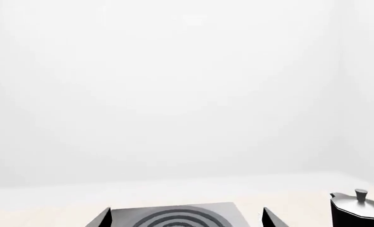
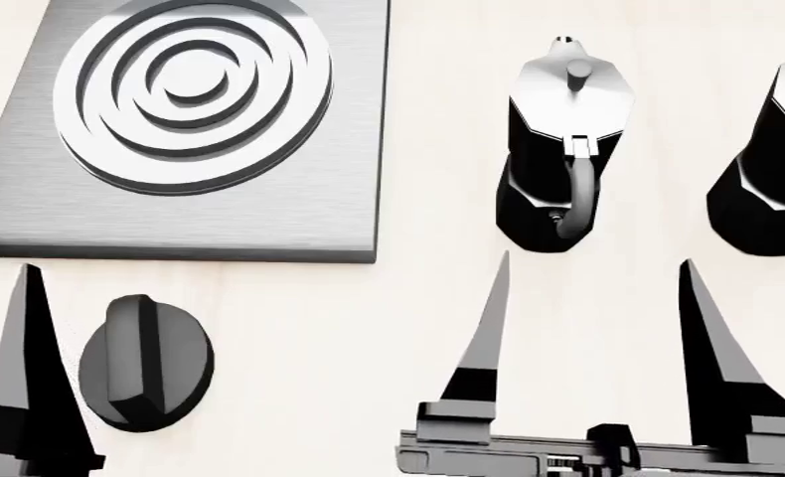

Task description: Turn off the stove.

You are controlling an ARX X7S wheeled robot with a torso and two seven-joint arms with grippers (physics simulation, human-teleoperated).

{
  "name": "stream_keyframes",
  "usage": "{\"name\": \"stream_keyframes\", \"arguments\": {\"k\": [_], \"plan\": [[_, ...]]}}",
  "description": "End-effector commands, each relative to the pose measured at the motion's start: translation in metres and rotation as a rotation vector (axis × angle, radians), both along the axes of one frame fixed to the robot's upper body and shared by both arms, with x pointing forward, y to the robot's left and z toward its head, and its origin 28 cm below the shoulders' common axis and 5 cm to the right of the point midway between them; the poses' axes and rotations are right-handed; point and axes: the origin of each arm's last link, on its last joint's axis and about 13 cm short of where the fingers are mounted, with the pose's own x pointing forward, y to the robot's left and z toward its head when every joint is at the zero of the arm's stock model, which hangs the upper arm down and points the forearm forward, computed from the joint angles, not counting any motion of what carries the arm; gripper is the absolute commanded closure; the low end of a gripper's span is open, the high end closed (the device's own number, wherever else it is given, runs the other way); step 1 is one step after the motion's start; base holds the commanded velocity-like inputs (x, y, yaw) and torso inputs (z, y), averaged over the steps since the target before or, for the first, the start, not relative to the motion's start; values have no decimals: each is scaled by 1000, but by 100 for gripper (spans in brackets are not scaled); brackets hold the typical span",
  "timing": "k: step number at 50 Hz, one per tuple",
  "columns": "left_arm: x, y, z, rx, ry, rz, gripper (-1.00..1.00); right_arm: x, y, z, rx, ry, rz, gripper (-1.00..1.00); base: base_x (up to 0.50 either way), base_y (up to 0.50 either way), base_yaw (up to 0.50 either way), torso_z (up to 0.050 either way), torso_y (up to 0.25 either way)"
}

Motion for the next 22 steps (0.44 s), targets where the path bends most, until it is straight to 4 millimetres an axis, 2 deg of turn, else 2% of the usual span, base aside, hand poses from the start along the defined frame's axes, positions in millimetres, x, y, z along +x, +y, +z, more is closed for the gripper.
{"name": "stream_keyframes", "arguments": {"k": [1, 22], "plan": [[-1, 0, 6, -2, -19, -8, -100, -1, 1, 7, 4, -22, 5, -100, 0, 0, 0, 0, 0], [-3, 0, 16, -3, -53, -16, -100, -2, 3, 19, 12, -59, 20, -100, 0, 0, 0, 0, 0]]}}
